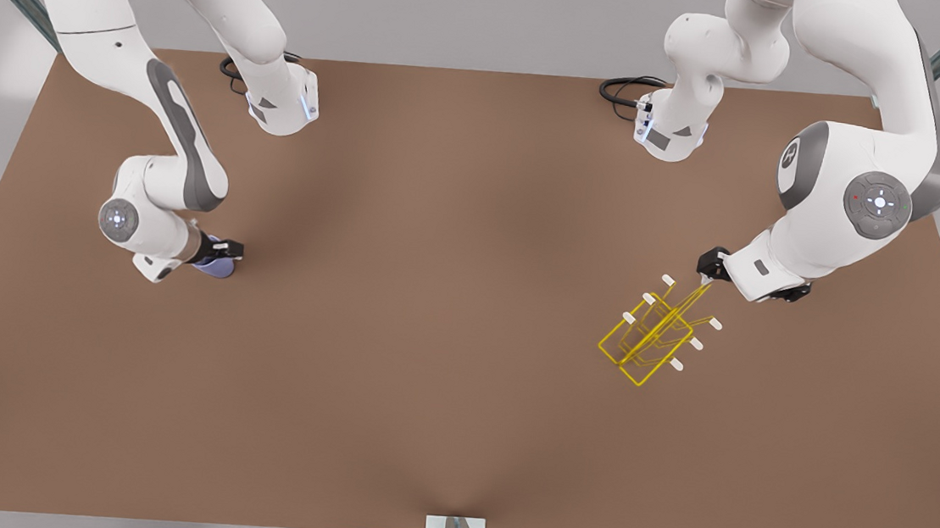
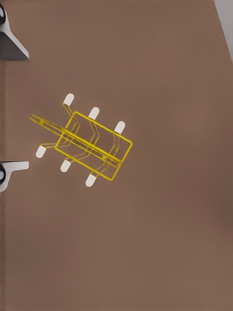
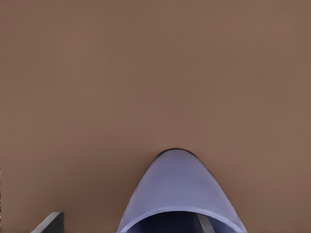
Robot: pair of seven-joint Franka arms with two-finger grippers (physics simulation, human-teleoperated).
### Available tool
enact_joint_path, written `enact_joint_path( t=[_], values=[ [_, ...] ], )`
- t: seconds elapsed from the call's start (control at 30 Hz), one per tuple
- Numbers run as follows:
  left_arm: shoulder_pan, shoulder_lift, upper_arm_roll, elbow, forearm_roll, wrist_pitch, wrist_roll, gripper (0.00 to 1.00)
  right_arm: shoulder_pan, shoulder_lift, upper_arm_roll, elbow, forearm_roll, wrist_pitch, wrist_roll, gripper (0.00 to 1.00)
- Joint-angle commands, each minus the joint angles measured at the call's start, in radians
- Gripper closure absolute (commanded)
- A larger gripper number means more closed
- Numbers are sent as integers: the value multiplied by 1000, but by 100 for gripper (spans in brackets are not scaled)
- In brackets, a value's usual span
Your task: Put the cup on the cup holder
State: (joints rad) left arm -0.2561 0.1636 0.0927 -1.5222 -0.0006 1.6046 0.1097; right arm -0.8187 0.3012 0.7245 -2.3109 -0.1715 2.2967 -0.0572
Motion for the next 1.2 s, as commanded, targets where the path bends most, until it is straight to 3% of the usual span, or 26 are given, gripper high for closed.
enact_joint_path(
  t=[0.0,0.03,0.07,0.1,0.13,0.2,0.47,0.67,0.8,0.9,1.03,1.17],
  values=[
    [0,-1,-1,0,1,-5,-1,0,0,18,0,8,0,-2,-10,0],
    [0,-1,1,0,1,-5,-1,0,1,18,-2,10,0,-2,-10,7],
    [0,-1,-1,0,1,-5,-1,0,3,18,0,19,0,-10,-10,30],
    [0,-1,-1,0,1,-5,-1,0,4,18,0,22,0,-13,-12,42],
    [0,-1,1,0,1,-11,-1,0,4,16,0,24,0,-14,-12,63],
    [0,-1,-1,0,1,-11,-1,0,6,16,0,53,0,-69,-12,78],
    [-2,-1,-1,2,1,-9,1,0,4,22,0,73,-3,-105,-41,79],
    [-2,-1,-1,0,1,-11,-1,0,6,22,6,199,12,-283,-30,79],
    [-2,-1,-1,0,1,-11,-1,0,50,24,16,242,242,-364,-26,79],
    [-2,-1,-1,2,1,-11,-1,0,182,45,16,341,375,-407,-13,79],
    [-3,-1,-1,2,1,-11,-1,0,323,185,15,470,704,-398,-9,79],
    [-3,-1,-1,2,1,-11,-1,0,481,357,3,659,895,-350,-16,79]
  ],
)
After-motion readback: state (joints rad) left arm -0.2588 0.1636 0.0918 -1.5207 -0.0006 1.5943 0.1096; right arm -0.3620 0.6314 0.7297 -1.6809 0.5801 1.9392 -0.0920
